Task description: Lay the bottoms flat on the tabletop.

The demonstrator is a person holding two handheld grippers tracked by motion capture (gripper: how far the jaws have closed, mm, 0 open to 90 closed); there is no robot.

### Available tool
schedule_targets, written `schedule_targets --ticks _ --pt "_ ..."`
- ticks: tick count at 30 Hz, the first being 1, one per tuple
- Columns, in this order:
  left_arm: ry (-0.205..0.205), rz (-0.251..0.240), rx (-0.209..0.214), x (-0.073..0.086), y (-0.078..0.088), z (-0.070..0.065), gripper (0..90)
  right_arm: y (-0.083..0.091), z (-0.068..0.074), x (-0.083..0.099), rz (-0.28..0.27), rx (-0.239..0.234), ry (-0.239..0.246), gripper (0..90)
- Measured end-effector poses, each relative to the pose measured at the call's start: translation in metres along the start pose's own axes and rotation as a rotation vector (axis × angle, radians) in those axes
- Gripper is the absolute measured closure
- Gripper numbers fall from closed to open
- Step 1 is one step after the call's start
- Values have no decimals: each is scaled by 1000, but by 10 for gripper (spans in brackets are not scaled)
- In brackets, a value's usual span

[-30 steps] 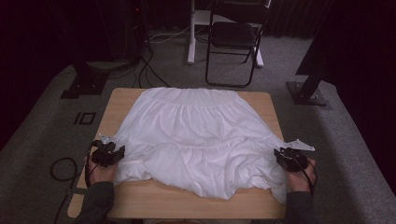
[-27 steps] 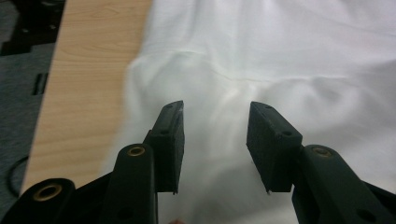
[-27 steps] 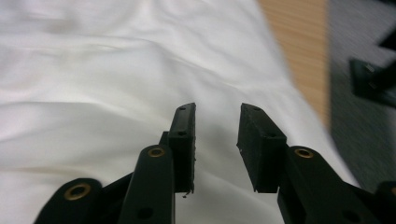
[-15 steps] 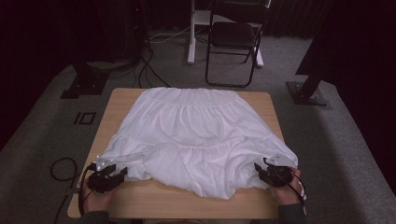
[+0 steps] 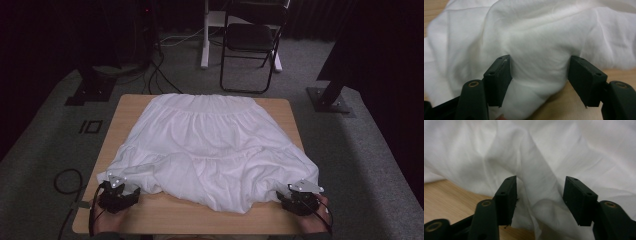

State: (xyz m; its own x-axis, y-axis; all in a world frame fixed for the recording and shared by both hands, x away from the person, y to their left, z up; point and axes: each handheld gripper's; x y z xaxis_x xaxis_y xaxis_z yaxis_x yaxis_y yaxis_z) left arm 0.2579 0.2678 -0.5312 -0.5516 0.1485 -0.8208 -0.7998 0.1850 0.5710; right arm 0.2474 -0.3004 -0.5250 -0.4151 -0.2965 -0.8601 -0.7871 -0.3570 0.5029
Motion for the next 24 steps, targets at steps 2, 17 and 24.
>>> schedule_targets --ticks 2,17,24 --pt "-9 13 -8 -3 -9 -1 289 -8 -1 5 26 -6 -8 379" --pt "33 -52 15 -29 13 16 835 -7 -12 -5 65 -16 -23 832" --pt "71 -148 -38 -42 57 40 834 44 -32 -23 -47 49 -51 833"
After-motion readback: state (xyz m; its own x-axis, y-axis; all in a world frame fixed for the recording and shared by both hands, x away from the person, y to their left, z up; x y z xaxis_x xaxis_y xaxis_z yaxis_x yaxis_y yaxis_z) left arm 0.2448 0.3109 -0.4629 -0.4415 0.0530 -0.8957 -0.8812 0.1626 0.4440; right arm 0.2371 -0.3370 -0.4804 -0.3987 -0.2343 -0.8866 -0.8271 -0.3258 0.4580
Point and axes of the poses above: each handheld gripper's, and its own axes: y roughly backward along the jaws, x roughly out of its underside, z roughly to its left, and after that the axes turned 15 degrees about -z, right-handed
